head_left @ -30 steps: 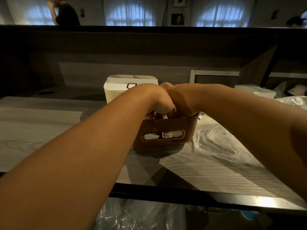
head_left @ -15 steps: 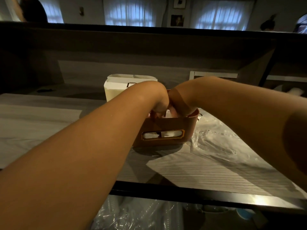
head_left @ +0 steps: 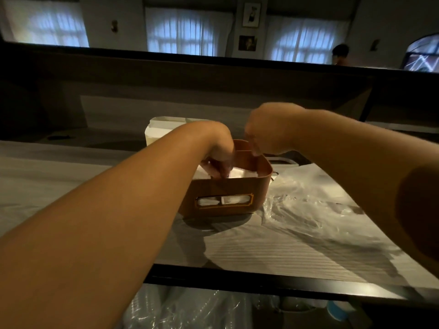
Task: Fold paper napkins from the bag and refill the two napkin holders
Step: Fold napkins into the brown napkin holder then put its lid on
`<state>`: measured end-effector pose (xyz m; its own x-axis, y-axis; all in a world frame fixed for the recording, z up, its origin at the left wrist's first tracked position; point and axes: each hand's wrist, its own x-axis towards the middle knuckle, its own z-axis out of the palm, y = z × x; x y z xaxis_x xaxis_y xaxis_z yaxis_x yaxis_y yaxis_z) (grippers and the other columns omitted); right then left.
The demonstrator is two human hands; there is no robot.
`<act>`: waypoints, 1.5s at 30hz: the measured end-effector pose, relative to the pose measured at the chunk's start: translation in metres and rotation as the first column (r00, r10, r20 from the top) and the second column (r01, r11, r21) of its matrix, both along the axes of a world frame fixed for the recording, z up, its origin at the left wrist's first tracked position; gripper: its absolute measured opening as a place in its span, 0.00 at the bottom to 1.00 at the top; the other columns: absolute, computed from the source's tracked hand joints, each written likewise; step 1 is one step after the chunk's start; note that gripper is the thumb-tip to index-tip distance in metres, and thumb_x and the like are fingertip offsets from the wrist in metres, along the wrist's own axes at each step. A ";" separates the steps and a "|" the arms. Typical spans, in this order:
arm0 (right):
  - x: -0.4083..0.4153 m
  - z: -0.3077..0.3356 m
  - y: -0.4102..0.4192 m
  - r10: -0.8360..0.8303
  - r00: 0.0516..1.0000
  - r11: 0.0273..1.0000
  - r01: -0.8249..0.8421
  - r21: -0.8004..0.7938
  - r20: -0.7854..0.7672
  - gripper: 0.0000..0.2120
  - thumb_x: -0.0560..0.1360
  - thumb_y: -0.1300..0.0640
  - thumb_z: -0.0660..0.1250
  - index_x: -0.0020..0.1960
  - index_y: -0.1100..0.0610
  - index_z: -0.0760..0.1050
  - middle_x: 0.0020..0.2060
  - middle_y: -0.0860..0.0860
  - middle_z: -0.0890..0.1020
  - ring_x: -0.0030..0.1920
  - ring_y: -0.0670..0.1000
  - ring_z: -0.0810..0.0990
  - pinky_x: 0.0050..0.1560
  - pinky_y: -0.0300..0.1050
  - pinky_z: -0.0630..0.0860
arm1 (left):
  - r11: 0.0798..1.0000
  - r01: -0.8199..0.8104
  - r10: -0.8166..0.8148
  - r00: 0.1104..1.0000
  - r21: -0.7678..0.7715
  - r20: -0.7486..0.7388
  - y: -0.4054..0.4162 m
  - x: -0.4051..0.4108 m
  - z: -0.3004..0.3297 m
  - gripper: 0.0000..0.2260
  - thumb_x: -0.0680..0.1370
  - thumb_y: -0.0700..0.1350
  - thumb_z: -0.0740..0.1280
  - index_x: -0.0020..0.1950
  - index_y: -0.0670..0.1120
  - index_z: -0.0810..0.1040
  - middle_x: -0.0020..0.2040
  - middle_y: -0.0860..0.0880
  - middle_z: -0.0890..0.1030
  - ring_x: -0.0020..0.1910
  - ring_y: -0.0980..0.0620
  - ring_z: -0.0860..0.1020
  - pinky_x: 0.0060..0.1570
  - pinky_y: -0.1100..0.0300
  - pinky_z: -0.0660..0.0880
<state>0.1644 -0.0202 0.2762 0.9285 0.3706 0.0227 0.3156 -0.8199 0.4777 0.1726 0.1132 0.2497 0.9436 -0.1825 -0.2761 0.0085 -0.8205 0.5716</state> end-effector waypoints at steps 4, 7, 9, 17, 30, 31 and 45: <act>-0.021 -0.001 -0.056 -0.178 0.967 0.946 0.117 0.301 0.183 0.12 0.80 0.46 0.64 0.50 0.53 0.80 0.37 0.48 0.76 0.40 0.49 0.76 0.41 0.44 0.72 | 0.993 0.100 -0.083 0.968 -0.059 0.237 -0.026 -0.013 0.011 0.09 0.76 0.37 0.72 0.55 0.42 0.84 0.52 0.42 0.84 0.50 0.45 0.84 0.54 0.49 0.82; -0.057 -0.026 -0.096 -0.275 0.961 0.860 0.235 0.452 0.024 0.15 0.81 0.43 0.62 0.45 0.52 0.79 0.37 0.50 0.79 0.38 0.49 0.77 0.40 0.43 0.74 | 0.933 0.241 -0.141 0.929 -0.267 0.343 -0.062 -0.033 0.010 0.11 0.78 0.37 0.71 0.59 0.45 0.82 0.50 0.46 0.84 0.48 0.50 0.84 0.51 0.53 0.83; -0.081 -0.048 -0.121 -0.341 0.935 0.733 0.329 0.595 -0.098 0.13 0.81 0.45 0.64 0.44 0.50 0.80 0.39 0.50 0.82 0.40 0.50 0.80 0.46 0.46 0.80 | 0.848 0.357 -0.215 0.908 -0.392 0.361 -0.091 -0.052 -0.003 0.13 0.78 0.36 0.70 0.61 0.46 0.80 0.50 0.48 0.84 0.47 0.53 0.84 0.49 0.58 0.83; -0.087 -0.100 -0.202 -0.560 0.828 0.745 0.508 0.431 -0.008 0.11 0.77 0.59 0.67 0.59 0.52 0.81 0.46 0.49 0.80 0.44 0.50 0.78 0.48 0.44 0.78 | 0.862 0.465 -0.386 0.860 -0.201 0.335 -0.189 -0.056 -0.091 0.20 0.80 0.34 0.63 0.62 0.57 0.82 0.58 0.53 0.81 0.55 0.50 0.79 0.58 0.56 0.76; -0.007 -0.109 -0.234 -0.633 0.771 0.699 0.608 0.376 -0.070 0.25 0.75 0.50 0.71 0.70 0.52 0.72 0.61 0.53 0.74 0.60 0.57 0.75 0.58 0.50 0.74 | 0.884 0.439 -0.338 0.837 -0.159 0.430 -0.219 0.000 -0.131 0.46 0.73 0.47 0.75 0.82 0.60 0.49 0.81 0.57 0.49 0.80 0.48 0.53 0.77 0.48 0.59; -0.001 -0.111 -0.235 -0.643 0.764 0.702 0.619 0.353 -0.060 0.23 0.74 0.50 0.71 0.68 0.53 0.73 0.55 0.52 0.76 0.56 0.57 0.76 0.54 0.50 0.75 | 0.885 0.438 -0.344 0.844 -0.157 0.411 -0.219 0.000 -0.130 0.47 0.73 0.46 0.75 0.82 0.60 0.48 0.81 0.58 0.49 0.80 0.48 0.52 0.77 0.47 0.59; 0.019 -0.111 -0.232 -0.718 0.696 0.659 0.688 0.302 -0.020 0.10 0.73 0.55 0.73 0.46 0.55 0.72 0.35 0.51 0.74 0.41 0.53 0.76 0.44 0.48 0.74 | 0.901 0.427 -0.371 0.850 -0.077 0.374 -0.217 -0.001 -0.124 0.49 0.72 0.46 0.75 0.81 0.60 0.44 0.82 0.53 0.51 0.80 0.46 0.54 0.76 0.47 0.60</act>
<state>0.1836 -0.2527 0.1655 0.8968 -0.4272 0.1154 -0.4422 -0.8741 0.2011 0.1713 -0.1036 0.1256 0.8091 -0.5769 0.1117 -0.5197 -0.6137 0.5944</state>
